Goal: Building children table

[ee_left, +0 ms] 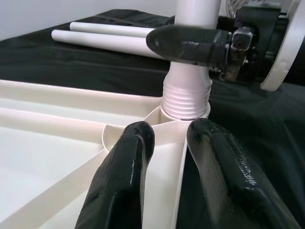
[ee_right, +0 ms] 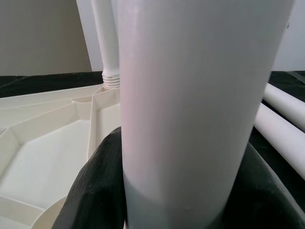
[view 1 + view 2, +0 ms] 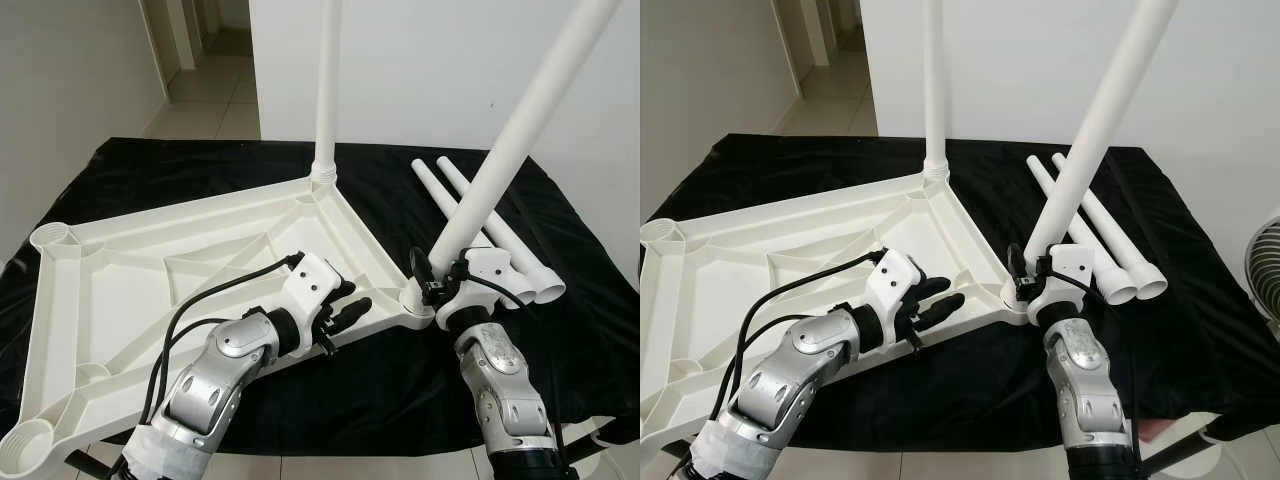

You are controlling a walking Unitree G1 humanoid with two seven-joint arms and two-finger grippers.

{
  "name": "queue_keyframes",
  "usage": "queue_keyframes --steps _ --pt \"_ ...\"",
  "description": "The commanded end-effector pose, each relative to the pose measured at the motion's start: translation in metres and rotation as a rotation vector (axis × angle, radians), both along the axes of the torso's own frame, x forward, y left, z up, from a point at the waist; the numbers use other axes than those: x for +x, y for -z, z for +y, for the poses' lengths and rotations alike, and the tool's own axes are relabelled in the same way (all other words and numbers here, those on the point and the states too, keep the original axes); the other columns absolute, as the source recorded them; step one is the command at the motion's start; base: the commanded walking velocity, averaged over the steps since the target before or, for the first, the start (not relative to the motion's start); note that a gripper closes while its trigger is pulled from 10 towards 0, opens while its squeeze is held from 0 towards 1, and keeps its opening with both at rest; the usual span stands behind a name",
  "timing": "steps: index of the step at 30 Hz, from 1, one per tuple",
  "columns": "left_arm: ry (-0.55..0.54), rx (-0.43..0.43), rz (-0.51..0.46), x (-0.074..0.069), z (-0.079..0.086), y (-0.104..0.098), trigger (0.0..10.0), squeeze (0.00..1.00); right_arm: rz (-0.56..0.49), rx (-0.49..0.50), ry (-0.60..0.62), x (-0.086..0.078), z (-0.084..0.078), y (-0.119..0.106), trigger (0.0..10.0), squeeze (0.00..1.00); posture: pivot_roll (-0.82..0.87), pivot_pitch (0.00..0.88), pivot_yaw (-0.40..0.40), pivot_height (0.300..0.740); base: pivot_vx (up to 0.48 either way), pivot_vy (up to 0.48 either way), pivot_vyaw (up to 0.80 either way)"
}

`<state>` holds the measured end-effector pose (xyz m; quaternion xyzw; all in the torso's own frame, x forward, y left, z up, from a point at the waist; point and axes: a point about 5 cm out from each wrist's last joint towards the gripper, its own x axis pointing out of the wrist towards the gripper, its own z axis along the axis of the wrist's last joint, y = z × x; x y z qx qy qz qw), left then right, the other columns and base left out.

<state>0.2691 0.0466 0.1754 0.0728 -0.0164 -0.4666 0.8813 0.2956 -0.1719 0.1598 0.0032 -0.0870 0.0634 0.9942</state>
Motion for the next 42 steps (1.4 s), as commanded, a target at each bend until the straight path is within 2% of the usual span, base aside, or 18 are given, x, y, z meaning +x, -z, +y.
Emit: queue_keyframes --steps 1,6,8,13,17,23,29,33,38,42 --pt "0.004 0.005 0.001 -0.002 0.001 0.001 10.0 0.00 0.089 -0.027 0.001 -0.002 0.000 0.019 10.0 0.00 -0.02 0.042 0.019 0.740 0.000 0.000 0.00" --pt "-0.010 0.007 0.000 -0.001 0.004 0.000 10.0 0.00 0.048 -0.132 -0.111 -0.015 0.009 0.019 10.0 0.00 -0.02 0.053 0.019 0.740 0.000 0.000 0.00" --pt "-0.014 0.009 -0.002 0.000 0.005 0.000 10.0 0.00 0.033 -0.131 -0.152 -0.023 0.010 0.021 10.0 0.00 -0.02 0.053 0.019 0.740 0.000 0.000 0.00" --pt "-0.017 0.010 -0.004 0.000 0.007 -0.002 10.0 0.00 0.019 -0.127 -0.167 -0.031 0.008 0.023 10.0 0.00 -0.01 0.066 0.022 0.740 0.000 0.000 0.00" --pt "-0.023 0.011 -0.008 0.001 0.008 -0.003 10.0 0.00 0.053 -0.091 -0.129 -0.029 0.001 0.029 10.0 0.00 -0.01 0.073 0.025 0.740 0.000 0.000 0.00" --pt "-0.023 0.008 -0.008 0.001 0.008 -0.004 10.0 0.00 0.060 -0.074 -0.101 -0.027 -0.001 0.030 10.0 0.00 -0.01 0.074 0.025 0.740 0.000 0.000 0.00" --pt "-0.026 0.005 -0.010 0.001 0.009 -0.005 10.0 0.00 0.042 -0.103 -0.119 -0.033 0.001 0.034 10.0 0.00 -0.01 0.078 0.027 0.740 0.000 0.000 0.00" --pt "-0.021 0.004 -0.011 0.000 0.008 -0.006 10.0 0.00 0.113 -0.053 -0.072 -0.025 -0.005 0.037 10.0 0.00 -0.01 0.078 0.026 0.740 0.000 0.000 0.00" --pt "-0.019 0.004 -0.010 0.000 0.008 -0.006 10.0 0.00 0.136 -0.050 -0.053 -0.023 -0.007 0.038 10.0 0.00 -0.01 0.081 0.027 0.740 0.000 0.000 0.00" --pt "-0.020 0.002 -0.011 0.001 0.007 -0.006 10.0 0.00 0.203 -0.050 -0.033 -0.017 -0.009 0.043 10.0 0.00 -0.01 0.080 0.025 0.740 0.000 0.000 0.00"
